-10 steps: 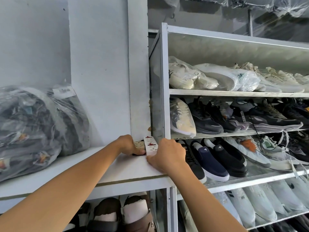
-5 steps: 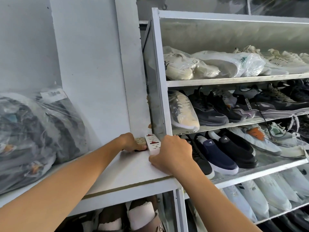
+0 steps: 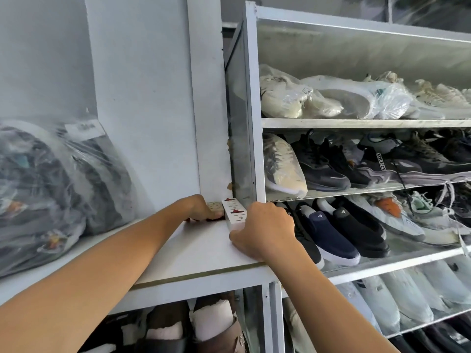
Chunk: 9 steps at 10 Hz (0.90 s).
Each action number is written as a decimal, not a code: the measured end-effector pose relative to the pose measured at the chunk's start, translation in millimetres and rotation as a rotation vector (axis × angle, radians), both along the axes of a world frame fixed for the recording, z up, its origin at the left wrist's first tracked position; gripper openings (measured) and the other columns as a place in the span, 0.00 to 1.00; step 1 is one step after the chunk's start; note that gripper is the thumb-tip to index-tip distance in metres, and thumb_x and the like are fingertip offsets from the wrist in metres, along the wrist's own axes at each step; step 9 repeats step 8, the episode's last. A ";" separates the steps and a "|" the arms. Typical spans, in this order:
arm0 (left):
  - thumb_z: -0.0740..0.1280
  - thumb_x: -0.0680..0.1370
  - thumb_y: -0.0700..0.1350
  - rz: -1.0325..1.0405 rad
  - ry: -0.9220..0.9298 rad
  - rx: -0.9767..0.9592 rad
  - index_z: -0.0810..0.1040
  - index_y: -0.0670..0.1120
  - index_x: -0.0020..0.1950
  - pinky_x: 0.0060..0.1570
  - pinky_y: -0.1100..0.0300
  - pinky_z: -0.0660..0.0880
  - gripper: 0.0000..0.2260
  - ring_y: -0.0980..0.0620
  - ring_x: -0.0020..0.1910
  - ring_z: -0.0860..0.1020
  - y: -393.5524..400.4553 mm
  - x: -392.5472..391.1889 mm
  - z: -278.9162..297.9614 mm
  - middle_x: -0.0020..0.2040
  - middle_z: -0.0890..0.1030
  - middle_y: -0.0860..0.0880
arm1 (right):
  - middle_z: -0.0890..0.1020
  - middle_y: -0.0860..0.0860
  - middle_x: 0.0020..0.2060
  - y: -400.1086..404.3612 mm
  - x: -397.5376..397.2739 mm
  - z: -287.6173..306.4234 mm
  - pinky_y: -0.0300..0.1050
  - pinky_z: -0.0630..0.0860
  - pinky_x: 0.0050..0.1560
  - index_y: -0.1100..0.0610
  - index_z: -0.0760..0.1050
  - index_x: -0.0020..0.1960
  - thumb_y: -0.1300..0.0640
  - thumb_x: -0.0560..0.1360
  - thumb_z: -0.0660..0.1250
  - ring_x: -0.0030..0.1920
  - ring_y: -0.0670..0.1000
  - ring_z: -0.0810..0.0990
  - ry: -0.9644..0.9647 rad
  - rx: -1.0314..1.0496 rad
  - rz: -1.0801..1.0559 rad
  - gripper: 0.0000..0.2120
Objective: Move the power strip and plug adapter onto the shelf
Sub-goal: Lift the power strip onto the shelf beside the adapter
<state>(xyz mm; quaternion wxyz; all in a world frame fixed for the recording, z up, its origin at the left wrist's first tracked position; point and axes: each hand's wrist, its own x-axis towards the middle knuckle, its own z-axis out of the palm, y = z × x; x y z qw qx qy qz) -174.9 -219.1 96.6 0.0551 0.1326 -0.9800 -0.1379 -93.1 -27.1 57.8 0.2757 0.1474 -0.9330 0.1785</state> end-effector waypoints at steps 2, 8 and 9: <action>0.71 0.76 0.57 -0.011 0.034 0.002 0.78 0.39 0.59 0.43 0.58 0.76 0.24 0.48 0.44 0.76 -2.8 10.8 3.7 0.49 0.82 0.43 | 0.78 0.50 0.37 19.2 -4.5 5.2 0.45 0.69 0.31 0.53 0.72 0.40 0.37 0.63 0.76 0.40 0.55 0.79 -0.150 -0.107 0.073 0.22; 0.69 0.75 0.57 -0.069 0.179 -0.095 0.80 0.46 0.62 0.48 0.59 0.76 0.20 0.47 0.54 0.80 -2.6 34.4 -3.0 0.58 0.82 0.47 | 0.85 0.41 0.36 51.6 -17.8 -21.0 0.40 0.79 0.40 0.44 0.83 0.51 0.41 0.70 0.75 0.38 0.41 0.82 -0.166 -0.479 0.315 0.13; 0.69 0.75 0.57 -0.069 0.179 -0.095 0.80 0.46 0.62 0.48 0.59 0.76 0.20 0.47 0.54 0.80 -2.6 34.4 -3.0 0.58 0.82 0.47 | 0.85 0.41 0.36 51.6 -17.8 -21.0 0.40 0.79 0.40 0.44 0.83 0.51 0.41 0.70 0.75 0.38 0.41 0.82 -0.166 -0.479 0.315 0.13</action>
